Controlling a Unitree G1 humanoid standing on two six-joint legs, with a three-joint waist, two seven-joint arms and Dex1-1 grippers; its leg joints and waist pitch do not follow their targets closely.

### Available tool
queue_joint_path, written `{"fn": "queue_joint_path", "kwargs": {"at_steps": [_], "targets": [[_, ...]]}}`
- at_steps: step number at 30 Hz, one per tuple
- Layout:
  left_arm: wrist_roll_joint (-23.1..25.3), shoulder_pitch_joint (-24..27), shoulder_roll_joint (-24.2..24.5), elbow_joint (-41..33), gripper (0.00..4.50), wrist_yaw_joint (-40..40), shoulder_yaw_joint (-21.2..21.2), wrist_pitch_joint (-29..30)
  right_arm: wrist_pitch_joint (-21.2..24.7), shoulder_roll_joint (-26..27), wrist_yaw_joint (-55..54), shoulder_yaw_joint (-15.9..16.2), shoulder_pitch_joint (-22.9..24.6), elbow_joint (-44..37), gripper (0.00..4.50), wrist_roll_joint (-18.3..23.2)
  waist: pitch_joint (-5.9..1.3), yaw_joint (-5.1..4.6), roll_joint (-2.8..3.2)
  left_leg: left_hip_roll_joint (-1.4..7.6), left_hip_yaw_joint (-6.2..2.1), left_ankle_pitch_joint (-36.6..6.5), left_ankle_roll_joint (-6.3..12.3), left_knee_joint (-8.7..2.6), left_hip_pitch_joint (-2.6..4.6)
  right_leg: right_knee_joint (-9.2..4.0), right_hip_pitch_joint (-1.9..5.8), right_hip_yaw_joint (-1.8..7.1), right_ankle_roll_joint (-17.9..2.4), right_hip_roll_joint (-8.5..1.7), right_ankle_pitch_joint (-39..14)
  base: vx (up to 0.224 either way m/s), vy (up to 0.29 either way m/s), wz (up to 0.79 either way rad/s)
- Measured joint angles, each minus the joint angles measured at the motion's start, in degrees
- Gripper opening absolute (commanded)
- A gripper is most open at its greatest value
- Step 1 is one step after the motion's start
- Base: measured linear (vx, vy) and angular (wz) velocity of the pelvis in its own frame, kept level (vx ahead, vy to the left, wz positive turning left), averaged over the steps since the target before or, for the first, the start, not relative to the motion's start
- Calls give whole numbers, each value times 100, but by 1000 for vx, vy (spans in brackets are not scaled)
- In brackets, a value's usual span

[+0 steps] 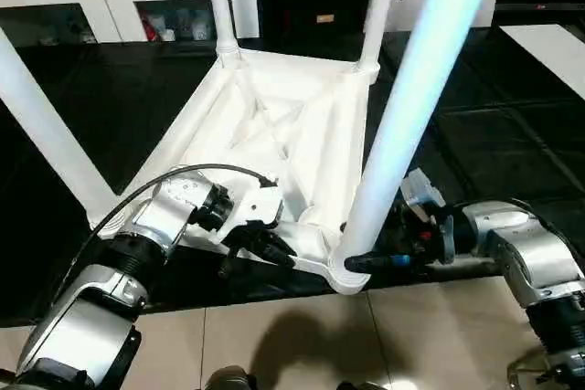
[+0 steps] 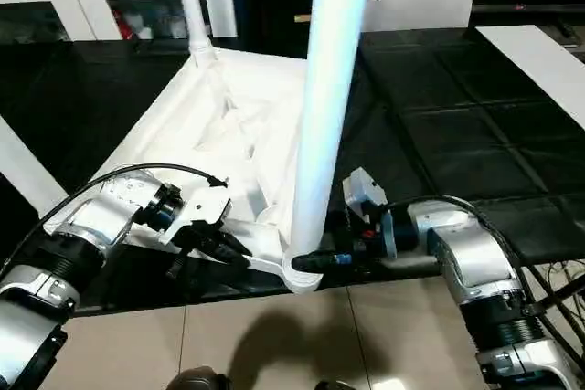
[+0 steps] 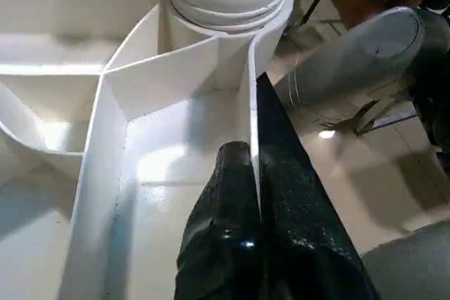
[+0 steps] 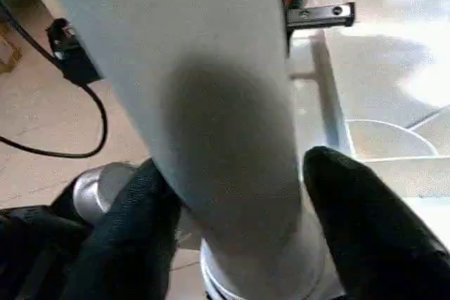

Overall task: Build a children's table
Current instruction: Rotate leg to tighten

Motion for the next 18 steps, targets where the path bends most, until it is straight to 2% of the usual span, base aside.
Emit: {"fn": "queue_joint_path", "kwargs": {"at_steps": [6, 11, 16, 18], "targets": [[-37, -11, 24, 0, 0, -18, -41, -25, 21, -15, 76, 38, -44, 18, 216, 11, -1, 14, -2, 0, 0, 0, 0, 2, 0, 1, 0, 0, 0, 0, 0, 0, 0, 0], [-39, -11, -23, 0, 0, 23, 29, 110, 175, 11, -83, 11, -29, -57, 210, 56, -2, 10, -3, 0, 0, 1, -1, 4, 1, 7, 0, 0, 0, 0, 0, 0, 0, 0], [73, -31, -94, 2, 0, 703, 185, 549, 465, 387, -1091, -298, 167, -273, 210, -10, -2, -19, -3, 2, 0, 15, -37, 4, 32, 25, 11, 0, 24, 0, -11, 0, 0, 0], [124, -32, -184, 12, 0, 1120, 299, 823, 455, 676, -1717, -456, 202, -277, 209, -177, -2, -99, -2, 2, 1, 18, -68, 2, 40, 25, 14, 0, 28, 1, -6, 0, 0, 0]]}}
